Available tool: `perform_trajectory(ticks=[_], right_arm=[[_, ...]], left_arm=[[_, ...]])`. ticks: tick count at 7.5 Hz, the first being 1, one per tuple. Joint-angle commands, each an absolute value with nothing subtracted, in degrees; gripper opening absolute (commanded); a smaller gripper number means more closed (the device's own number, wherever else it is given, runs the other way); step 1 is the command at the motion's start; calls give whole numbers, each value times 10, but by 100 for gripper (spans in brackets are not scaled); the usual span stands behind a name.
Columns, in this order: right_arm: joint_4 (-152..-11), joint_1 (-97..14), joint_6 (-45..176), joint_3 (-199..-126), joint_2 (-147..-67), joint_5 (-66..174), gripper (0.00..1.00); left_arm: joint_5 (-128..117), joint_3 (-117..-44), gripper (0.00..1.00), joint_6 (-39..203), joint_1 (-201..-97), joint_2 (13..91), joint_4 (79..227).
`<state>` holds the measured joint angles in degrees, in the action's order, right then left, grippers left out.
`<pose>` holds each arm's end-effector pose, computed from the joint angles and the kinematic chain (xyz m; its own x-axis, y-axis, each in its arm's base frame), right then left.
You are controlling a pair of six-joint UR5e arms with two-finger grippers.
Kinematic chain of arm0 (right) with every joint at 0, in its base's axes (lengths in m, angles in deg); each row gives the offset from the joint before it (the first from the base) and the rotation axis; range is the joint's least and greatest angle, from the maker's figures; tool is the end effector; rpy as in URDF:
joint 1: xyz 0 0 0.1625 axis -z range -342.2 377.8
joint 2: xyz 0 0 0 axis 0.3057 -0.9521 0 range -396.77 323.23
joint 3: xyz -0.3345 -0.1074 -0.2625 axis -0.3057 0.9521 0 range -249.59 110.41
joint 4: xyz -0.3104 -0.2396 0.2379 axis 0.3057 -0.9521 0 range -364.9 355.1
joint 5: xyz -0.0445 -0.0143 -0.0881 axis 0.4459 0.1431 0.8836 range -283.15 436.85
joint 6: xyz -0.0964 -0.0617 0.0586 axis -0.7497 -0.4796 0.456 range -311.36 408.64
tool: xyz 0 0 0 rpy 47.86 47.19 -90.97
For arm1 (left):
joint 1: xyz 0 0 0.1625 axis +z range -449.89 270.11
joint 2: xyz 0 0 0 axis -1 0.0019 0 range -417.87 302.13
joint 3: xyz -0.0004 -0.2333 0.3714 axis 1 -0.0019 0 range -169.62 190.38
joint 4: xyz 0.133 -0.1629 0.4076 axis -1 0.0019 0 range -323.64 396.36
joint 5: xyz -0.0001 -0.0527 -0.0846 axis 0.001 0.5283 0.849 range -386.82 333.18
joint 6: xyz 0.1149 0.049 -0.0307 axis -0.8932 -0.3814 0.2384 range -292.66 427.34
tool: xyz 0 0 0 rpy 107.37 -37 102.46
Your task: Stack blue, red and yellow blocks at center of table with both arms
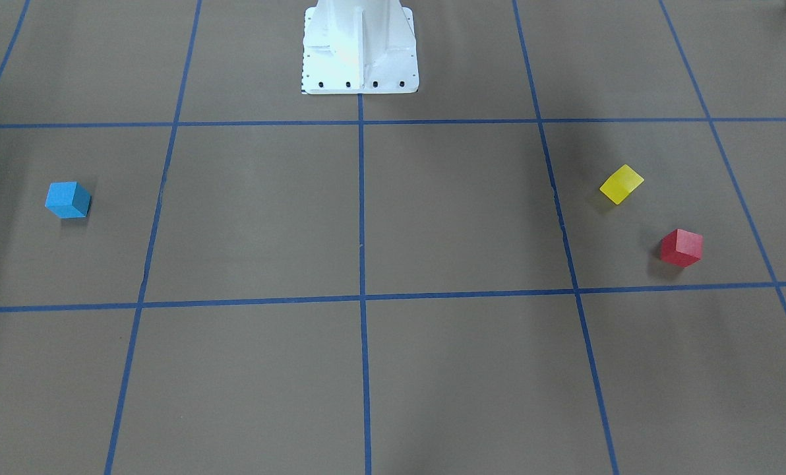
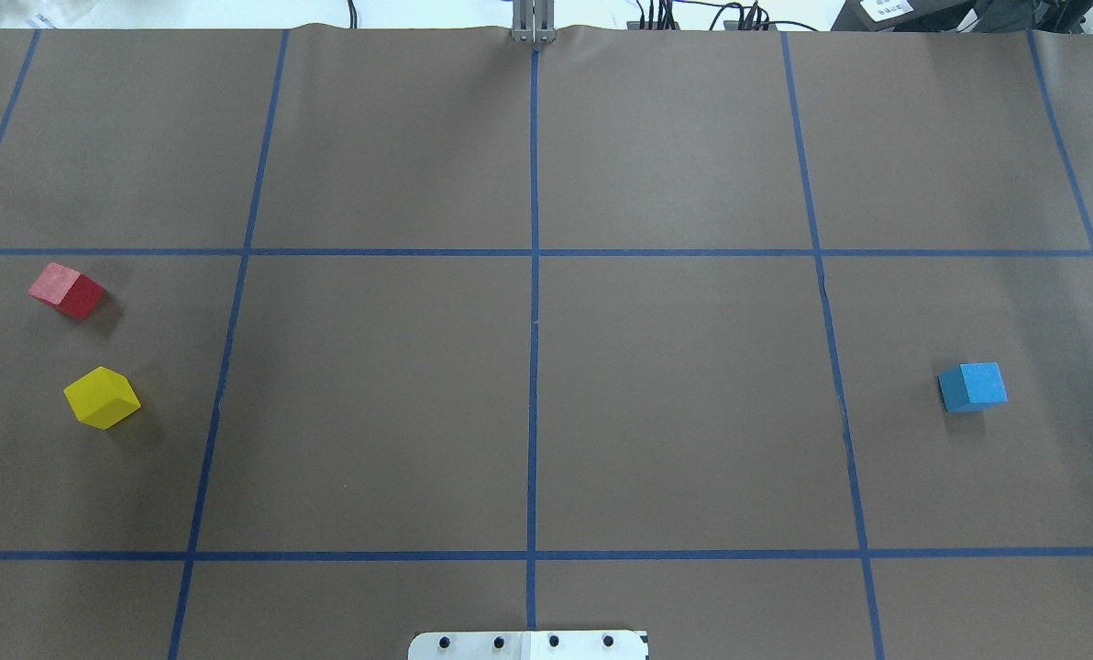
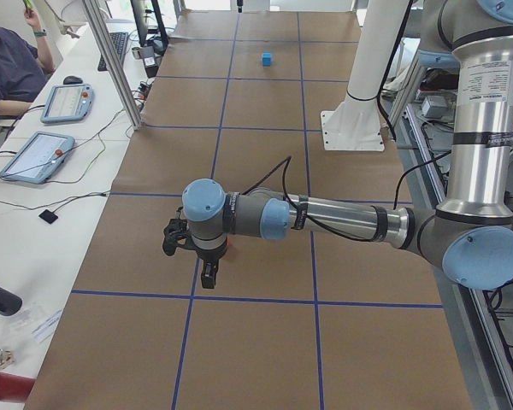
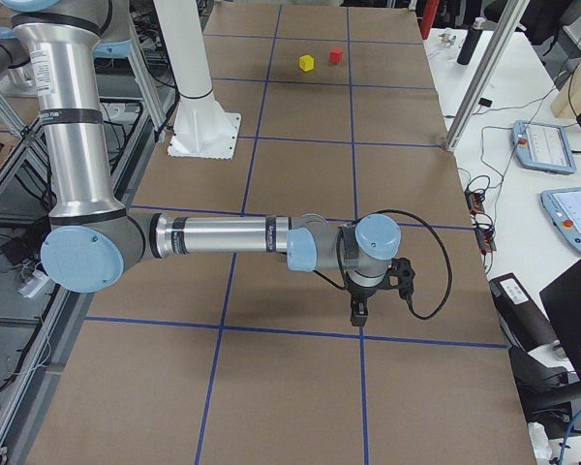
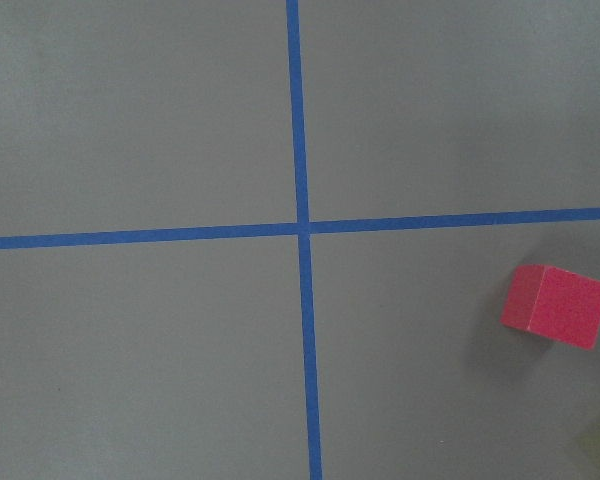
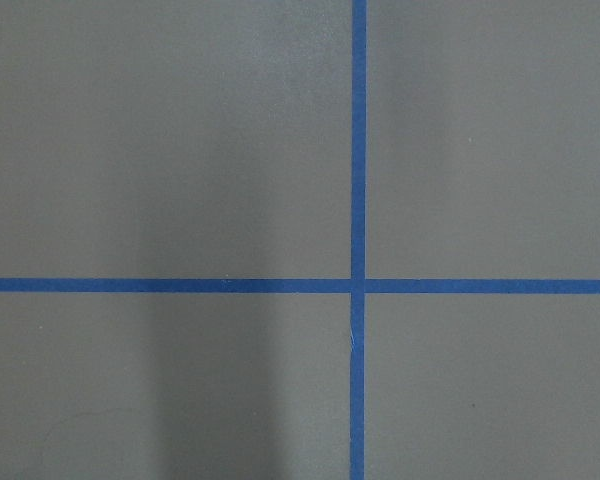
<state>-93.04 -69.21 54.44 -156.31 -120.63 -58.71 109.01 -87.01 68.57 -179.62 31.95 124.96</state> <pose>0.0105 -0.5934 0.6583 0.6978 0.0059 0.7162 -0.0186 0.9998 0.0099 -0.0385 -0.5425 0.6251 0.6964 0.0545 -0.7156 0.0103 0.9962 0.0859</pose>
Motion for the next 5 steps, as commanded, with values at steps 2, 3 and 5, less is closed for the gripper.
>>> perform_trajectory(ticks=[2, 3, 5], right_arm=[[-930, -692, 544, -1563, -1205, -587, 99], [-929, -692, 544, -1563, -1206, -588, 99], [-926, -692, 547, -1570, -1205, -585, 99]], left_arm=[[1089, -870, 100, 686, -1795, 321, 1250], [1089, -870, 100, 686, -1795, 320, 1250], [1086, -870, 100, 686, -1795, 327, 1250]])
